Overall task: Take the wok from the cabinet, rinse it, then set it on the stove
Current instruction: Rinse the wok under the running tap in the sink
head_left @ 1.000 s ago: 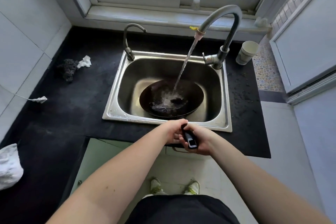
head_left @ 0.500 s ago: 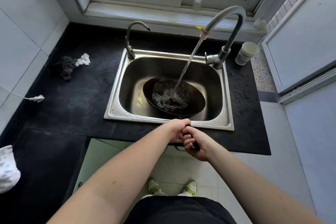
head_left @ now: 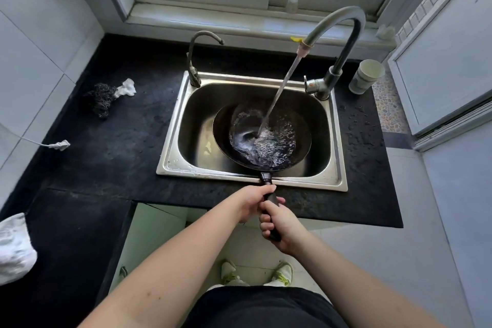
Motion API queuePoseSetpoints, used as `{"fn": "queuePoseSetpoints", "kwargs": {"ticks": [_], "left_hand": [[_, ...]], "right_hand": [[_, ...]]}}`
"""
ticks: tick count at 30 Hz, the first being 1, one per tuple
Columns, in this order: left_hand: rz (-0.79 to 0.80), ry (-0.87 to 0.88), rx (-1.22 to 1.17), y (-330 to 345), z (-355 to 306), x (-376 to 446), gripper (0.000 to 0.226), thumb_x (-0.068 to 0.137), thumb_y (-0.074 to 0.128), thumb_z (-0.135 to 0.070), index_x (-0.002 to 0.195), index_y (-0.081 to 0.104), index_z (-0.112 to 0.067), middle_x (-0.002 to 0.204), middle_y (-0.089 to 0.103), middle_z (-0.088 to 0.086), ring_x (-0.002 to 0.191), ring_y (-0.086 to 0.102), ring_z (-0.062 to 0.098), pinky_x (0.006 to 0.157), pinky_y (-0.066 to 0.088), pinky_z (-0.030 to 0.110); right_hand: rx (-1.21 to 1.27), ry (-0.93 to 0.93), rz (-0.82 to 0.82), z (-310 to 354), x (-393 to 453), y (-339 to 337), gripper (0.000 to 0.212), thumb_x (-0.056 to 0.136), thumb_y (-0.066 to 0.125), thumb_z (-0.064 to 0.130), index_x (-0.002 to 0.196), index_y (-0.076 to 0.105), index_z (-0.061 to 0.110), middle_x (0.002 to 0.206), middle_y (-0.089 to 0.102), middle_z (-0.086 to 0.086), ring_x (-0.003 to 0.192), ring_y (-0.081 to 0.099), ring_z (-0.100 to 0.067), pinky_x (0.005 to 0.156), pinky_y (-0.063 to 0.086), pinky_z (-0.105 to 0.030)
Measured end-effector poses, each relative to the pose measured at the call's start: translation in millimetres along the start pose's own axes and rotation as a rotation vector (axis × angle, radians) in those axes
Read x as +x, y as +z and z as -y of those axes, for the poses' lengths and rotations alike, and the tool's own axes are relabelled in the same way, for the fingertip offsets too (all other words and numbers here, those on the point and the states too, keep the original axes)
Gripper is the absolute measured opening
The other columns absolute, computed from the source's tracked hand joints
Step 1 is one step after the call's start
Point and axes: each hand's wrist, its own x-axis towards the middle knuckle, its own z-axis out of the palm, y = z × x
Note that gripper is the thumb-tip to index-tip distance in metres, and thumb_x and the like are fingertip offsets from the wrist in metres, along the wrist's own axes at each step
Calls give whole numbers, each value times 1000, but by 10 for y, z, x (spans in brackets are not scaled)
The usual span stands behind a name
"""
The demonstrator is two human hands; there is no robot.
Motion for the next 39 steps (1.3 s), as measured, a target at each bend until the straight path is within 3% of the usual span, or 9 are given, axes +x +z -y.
{"fn": "queuePoseSetpoints", "kwargs": {"ticks": [3, 7, 13, 17, 23, 26, 30, 39], "left_hand": [[26, 2, -58, -18, 36, -37, 47, 100, 36, -45, 97, 66, -9, 85, 67, 4, 56, 62, 11, 50, 46, 17], [30, -6, -58, 12, 10, -30, 49, 100, 36, -44, 98, 68, -7, 84, 72, 3, 75, 63, 15, 64, 50, 21], [-32, 12, -10, 110, -44, -55, 46, 99, 41, -43, 91, 71, -9, 84, 73, 4, 75, 64, 16, 69, 52, 22], [-80, 58, -21, 171, 26, -52, 43, 99, 43, -39, 89, 69, -7, 76, 72, 4, 60, 65, 14, 54, 50, 19], [-118, 165, 7, 142, 205, -67, 47, 102, 35, -39, 85, 65, -8, 75, 70, 3, 59, 64, 10, 48, 44, 16], [-121, 187, 18, 137, 249, -72, 47, 103, 33, -40, 84, 64, -10, 84, 68, 7, 57, 62, 9, 43, 40, 15], [-127, 187, 5, 180, 192, -124, 46, 103, 33, -37, 83, 61, -7, 78, 65, 8, 38, 54, 6, 36, 34, 11], [-177, 116, 35, 253, 21, -96, 42, 100, 42, -37, 87, 68, -6, 69, 72, -1, 56, 64, 11, 54, 49, 17]], "right_hand": [[-59, -48, -36, -29, 14, 46, 15, 91, 49, 14, 96, 38, 21, 50, 37, 3, 35, 29, -7, 34, 26, -16], [-13, -39, -16, -13, 9, 30, 15, 91, 49, 14, 92, 37, 23, 51, 37, 4, 35, 29, -6, 34, 25, -16], [131, 39, 32, 80, -39, -58, 24, 94, 50, 15, 88, 32, 30, 50, 32, 6, 34, 24, -4, 32, 21, -15], [105, 20, 68, 16, -39, -144, 24, 93, 47, 11, 89, 31, 28, 50, 32, 5, 33, 24, -5, 32, 20, -15], [-122, -105, 62, -190, 42, -156, 10, 90, 45, 11, 92, 41, 20, 52, 35, 1, 36, 27, -10, 38, 27, -17], [-167, -137, 37, -241, 67, -156, 14, 89, 47, 12, 100, 43, 19, 50, 37, 1, 37, 30, -11, 39, 29, -18], [-127, -124, 8, -187, 55, -121, 19, 89, 47, 10, 100, 41, 24, 48, 37, 2, 36, 29, -11, 39, 28, -18], [145, 42, 86, 63, -116, -140, 23, 93, 45, 9, 85, 35, 28, 48, 29, 5, 33, 22, -5, 33, 18, -14]]}}
